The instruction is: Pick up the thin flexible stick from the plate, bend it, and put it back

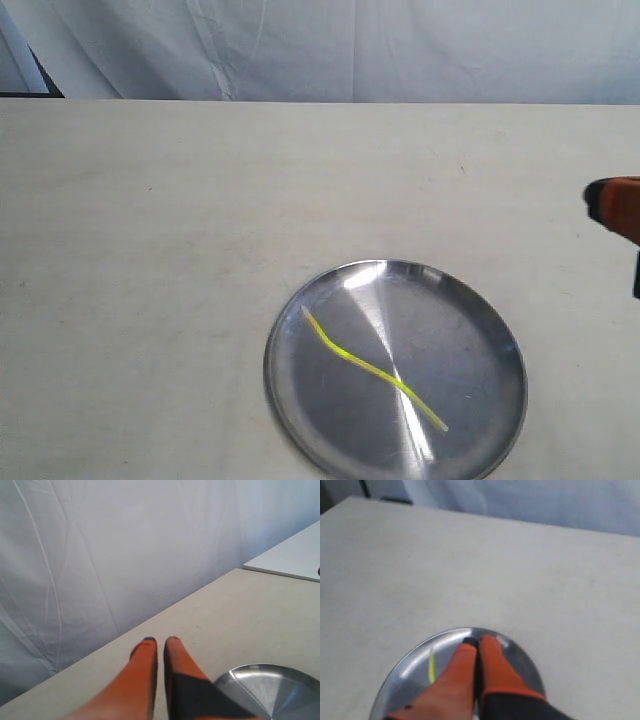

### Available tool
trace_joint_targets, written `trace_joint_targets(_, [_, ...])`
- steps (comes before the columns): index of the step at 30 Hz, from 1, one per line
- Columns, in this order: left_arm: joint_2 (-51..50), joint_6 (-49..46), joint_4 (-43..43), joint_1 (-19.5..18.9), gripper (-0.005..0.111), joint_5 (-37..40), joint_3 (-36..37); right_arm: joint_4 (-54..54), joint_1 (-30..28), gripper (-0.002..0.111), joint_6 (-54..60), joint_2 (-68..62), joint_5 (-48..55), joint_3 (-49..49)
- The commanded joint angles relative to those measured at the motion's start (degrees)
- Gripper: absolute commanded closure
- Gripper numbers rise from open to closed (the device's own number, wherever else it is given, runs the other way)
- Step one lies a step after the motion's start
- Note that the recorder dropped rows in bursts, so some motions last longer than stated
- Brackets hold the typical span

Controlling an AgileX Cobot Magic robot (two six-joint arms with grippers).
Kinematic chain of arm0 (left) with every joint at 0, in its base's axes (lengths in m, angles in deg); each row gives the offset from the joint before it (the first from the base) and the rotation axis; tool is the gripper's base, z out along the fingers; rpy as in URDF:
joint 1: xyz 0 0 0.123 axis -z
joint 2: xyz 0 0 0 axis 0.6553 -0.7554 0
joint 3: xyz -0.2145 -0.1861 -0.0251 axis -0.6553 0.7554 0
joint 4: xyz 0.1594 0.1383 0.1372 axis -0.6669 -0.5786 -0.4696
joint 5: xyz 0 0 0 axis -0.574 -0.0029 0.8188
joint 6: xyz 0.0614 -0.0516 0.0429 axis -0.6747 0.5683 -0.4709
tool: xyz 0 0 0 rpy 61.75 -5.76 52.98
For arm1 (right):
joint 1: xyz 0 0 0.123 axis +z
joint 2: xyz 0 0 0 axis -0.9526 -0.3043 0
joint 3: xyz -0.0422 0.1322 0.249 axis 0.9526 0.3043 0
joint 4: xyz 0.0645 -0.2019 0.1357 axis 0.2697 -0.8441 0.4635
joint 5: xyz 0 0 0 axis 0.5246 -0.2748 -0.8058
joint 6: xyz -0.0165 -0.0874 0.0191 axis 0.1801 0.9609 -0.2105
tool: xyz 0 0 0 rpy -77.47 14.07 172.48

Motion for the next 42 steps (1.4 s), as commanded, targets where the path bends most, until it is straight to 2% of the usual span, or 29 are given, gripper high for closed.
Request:
trace_joint_targets(1, [0.41, 0.20, 0.32, 0.11, 0.099, -0.26, 0.24, -4.32, -11.73, 0.108, 0.41, 9.97, -15.61, 13.29])
trace_joint_targets(6, [0.41, 0.20, 0.32, 0.11, 0.099, -0.26, 0.24, -10.52, -23.34, 0.108, 0.41, 22.25, -26.83, 26.61])
trace_joint_targets(11, [0.41, 0.20, 0.32, 0.11, 0.099, -0.26, 0.24, -10.14, -29.23, 0.108, 0.41, 31.80, -27.79, 32.98])
trace_joint_targets(12, [0.41, 0.20, 0.32, 0.11, 0.099, -0.26, 0.24, -9.97, -29.70, 0.108, 0.41, 31.80, -24.54, 32.98])
trace_joint_targets(18, [0.41, 0.20, 0.48, 0.11, 0.099, -0.35, 0.24, -9.69, -30.02, 0.108, 0.17, 31.80, -17.83, 32.98])
trace_joint_targets(37, [0.41, 0.20, 0.48, 0.11, 0.099, -0.35, 0.24, -9.69, -30.02, 0.108, 0.17, 31.80, -17.51, 32.98])
trace_joint_targets(42, [0.41, -0.12, -4.63, 0.11, 0.099, -0.74, 0.24, -9.69, -30.02, 0.108, 0.17, 31.80, -17.51, 32.98])
